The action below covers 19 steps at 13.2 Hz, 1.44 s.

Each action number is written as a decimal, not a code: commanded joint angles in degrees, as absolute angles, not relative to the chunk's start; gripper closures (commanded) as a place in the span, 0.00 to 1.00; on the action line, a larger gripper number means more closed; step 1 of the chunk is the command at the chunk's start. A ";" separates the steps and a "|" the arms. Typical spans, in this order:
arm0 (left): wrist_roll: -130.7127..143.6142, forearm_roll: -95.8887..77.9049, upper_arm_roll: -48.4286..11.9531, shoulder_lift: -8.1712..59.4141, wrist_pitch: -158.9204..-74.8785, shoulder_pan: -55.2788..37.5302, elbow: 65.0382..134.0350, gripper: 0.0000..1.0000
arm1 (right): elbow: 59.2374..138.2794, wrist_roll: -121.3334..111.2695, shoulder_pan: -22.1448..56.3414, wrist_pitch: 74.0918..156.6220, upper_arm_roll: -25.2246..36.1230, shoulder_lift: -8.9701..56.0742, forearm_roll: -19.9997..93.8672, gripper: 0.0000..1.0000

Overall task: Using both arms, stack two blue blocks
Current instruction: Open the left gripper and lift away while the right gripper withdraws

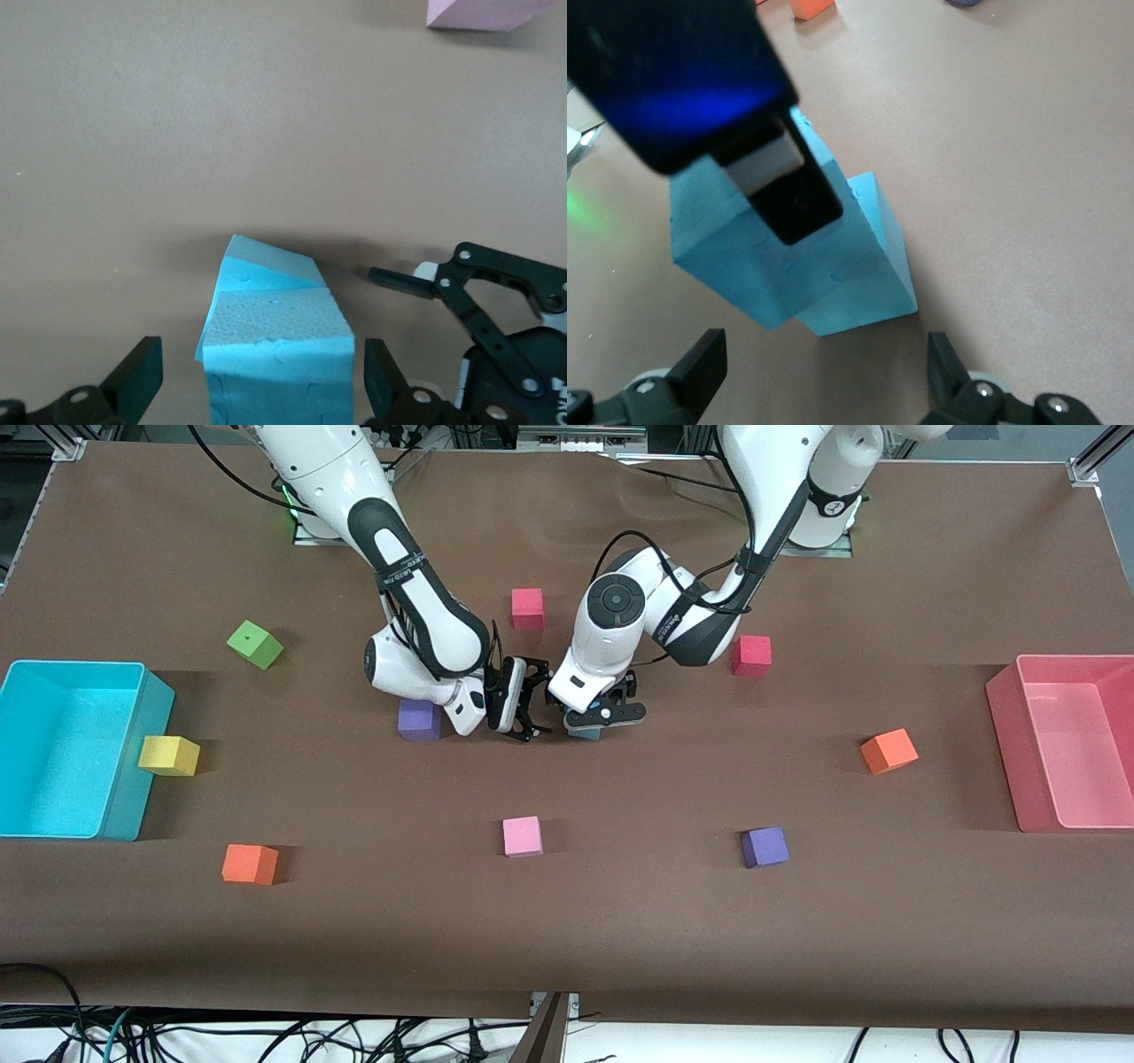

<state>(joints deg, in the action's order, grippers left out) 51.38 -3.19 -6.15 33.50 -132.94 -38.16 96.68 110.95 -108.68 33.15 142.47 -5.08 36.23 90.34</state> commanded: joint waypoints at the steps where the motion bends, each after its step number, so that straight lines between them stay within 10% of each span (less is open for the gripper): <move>1: 51.68 -2.11 -5.45 31.30 -132.45 -38.32 96.06 0.00 | 112.06 -110.39 32.78 142.03 -5.36 35.51 91.76 0.00; 19: 33.53 -2.99 -8.70 8.63 -100.67 -17.07 94.67 0.00 | 120.50 -107.49 32.43 140.28 0.16 20.05 87.47 0.00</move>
<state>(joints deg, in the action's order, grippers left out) 41.35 -3.19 -7.81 12.22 -106.52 -20.67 95.23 117.40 -108.53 32.61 141.84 -1.77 25.22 89.72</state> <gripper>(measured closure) 0.000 0.000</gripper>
